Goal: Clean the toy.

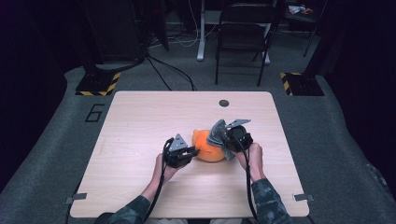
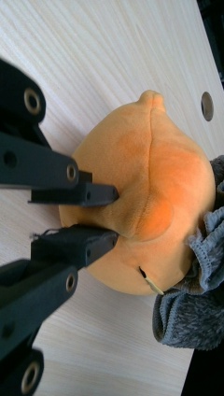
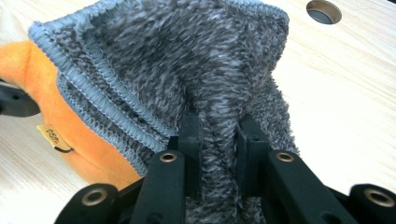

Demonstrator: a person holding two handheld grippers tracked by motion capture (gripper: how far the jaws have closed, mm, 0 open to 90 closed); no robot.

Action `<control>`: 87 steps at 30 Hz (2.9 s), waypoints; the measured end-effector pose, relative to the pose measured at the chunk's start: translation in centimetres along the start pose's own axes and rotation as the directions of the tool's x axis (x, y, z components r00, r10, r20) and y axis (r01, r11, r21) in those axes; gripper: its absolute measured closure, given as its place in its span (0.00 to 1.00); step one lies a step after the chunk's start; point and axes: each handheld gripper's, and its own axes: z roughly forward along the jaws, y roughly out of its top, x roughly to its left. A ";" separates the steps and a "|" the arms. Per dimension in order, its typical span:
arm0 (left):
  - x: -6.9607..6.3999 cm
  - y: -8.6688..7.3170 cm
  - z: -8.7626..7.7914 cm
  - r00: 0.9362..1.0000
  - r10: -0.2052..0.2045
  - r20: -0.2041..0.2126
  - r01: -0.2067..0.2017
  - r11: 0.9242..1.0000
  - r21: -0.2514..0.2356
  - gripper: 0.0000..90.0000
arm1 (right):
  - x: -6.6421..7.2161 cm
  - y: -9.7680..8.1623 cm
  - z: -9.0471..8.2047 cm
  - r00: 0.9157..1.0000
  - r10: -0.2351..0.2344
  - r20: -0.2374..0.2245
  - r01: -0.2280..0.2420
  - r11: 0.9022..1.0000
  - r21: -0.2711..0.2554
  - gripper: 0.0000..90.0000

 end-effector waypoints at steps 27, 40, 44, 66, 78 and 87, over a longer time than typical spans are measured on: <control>-0.9 -0.9 1.2 0.994 0.086 -0.074 -0.085 0.996 0.020 0.90 | -0.2 0.2 0.3 1.000 0.014 -0.008 -0.014 1.000 0.000 0.84; -1.2 0.4 0.2 0.999 -0.007 -0.037 0.006 0.999 -0.032 0.92 | 0.4 0.7 -2.5 1.000 0.010 -0.007 -0.011 0.996 -0.087 0.83; -1.1 0.6 0.0 0.999 -0.034 -0.021 0.033 0.999 -0.027 0.92 | 1.7 1.3 -3.2 0.999 -0.030 -0.028 0.027 0.994 -0.105 0.83; -0.6 0.2 0.1 0.999 -0.026 -0.025 0.025 1.000 -0.013 0.91 | 0.4 0.1 -0.6 1.000 0.006 -0.027 -0.007 0.999 -0.039 0.83; -0.5 0.1 0.2 0.999 -0.028 -0.022 0.028 0.999 -0.015 0.91 | -2.1 -1.5 0.7 0.996 0.091 -0.012 -0.090 0.996 0.022 0.83; -0.4 0.1 0.1 0.999 -0.027 -0.023 0.027 1.000 -0.013 0.91 | -1.8 -0.6 -1.9 0.997 0.077 -0.022 -0.078 0.995 -0.060 0.83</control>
